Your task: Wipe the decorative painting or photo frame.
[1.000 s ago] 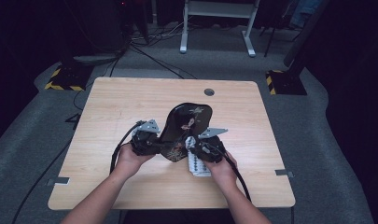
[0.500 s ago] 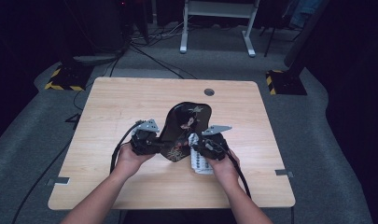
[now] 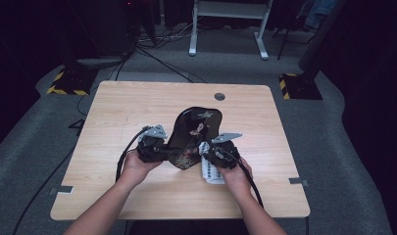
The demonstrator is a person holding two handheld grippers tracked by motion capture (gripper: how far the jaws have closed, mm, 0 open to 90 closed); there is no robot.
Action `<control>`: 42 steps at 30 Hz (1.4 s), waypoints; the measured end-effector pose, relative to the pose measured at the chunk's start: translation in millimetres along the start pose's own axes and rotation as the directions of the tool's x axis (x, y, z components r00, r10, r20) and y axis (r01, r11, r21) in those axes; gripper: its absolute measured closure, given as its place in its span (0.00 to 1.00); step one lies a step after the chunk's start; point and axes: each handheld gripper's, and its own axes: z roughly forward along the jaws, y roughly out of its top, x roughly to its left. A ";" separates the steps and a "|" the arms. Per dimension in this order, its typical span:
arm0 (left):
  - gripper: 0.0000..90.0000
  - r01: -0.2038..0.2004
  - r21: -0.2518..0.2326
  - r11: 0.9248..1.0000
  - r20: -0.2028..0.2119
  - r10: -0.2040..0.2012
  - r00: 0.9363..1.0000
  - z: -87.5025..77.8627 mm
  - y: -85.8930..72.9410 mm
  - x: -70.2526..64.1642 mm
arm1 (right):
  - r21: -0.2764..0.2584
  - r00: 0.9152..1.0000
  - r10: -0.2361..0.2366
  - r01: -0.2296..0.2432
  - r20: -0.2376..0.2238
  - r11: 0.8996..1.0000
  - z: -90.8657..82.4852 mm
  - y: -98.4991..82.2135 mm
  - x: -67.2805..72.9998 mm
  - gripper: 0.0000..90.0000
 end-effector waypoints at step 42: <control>0.89 0.006 -0.003 1.000 -0.003 -0.006 1.000 0.7 0.3 -0.1 | -0.008 0.998 0.052 -0.052 0.024 0.999 -1.5 -5.8 -17.1 0.86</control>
